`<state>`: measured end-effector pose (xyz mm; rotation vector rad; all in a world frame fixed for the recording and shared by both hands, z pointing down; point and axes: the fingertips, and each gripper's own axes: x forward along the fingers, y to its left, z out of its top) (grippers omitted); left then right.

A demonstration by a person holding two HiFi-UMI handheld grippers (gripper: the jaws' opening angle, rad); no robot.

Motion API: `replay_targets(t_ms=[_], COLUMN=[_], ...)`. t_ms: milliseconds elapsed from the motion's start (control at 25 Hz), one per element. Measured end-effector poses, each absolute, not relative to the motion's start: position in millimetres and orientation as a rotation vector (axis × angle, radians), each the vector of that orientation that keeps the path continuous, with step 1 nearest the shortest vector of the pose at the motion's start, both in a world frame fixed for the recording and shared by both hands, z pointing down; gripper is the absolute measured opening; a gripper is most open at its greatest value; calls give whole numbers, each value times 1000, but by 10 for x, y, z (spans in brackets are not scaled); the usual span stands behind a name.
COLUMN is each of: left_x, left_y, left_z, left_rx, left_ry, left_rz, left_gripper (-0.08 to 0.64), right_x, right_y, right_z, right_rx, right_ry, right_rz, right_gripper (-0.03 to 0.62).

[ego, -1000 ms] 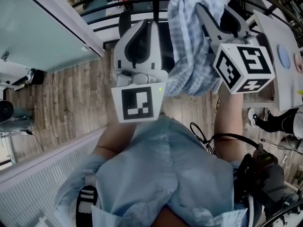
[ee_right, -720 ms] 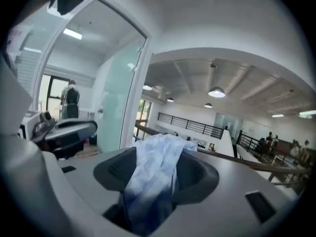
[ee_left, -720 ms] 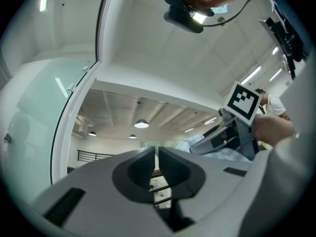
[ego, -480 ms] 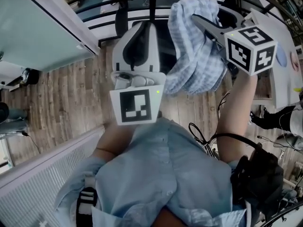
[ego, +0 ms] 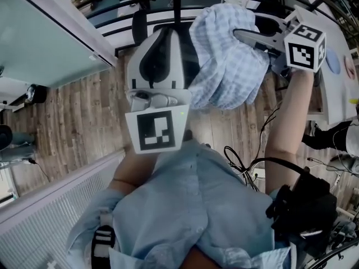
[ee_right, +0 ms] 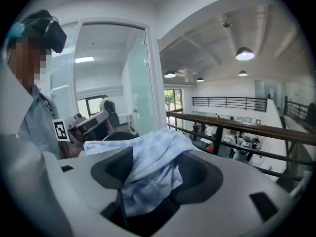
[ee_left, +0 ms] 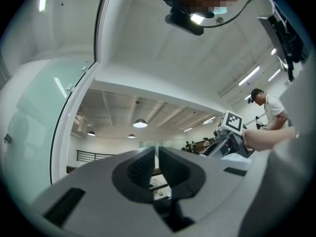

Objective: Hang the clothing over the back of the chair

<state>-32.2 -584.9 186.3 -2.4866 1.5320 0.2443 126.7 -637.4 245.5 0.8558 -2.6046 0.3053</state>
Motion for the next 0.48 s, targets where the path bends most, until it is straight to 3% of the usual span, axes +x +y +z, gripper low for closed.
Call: replay_targets(t_ms=[480], left_x=[-207], left_y=[-5758], left_z=[1971], left_rx=[-2419], left_ry=[1563], left_rz=[173], left_gripper=[29], right_x=[1815], right_y=[-6345], right_z=[2596], right_rx=[707], right_ry=[-2760], right_rz=[358], right_gripper=[319])
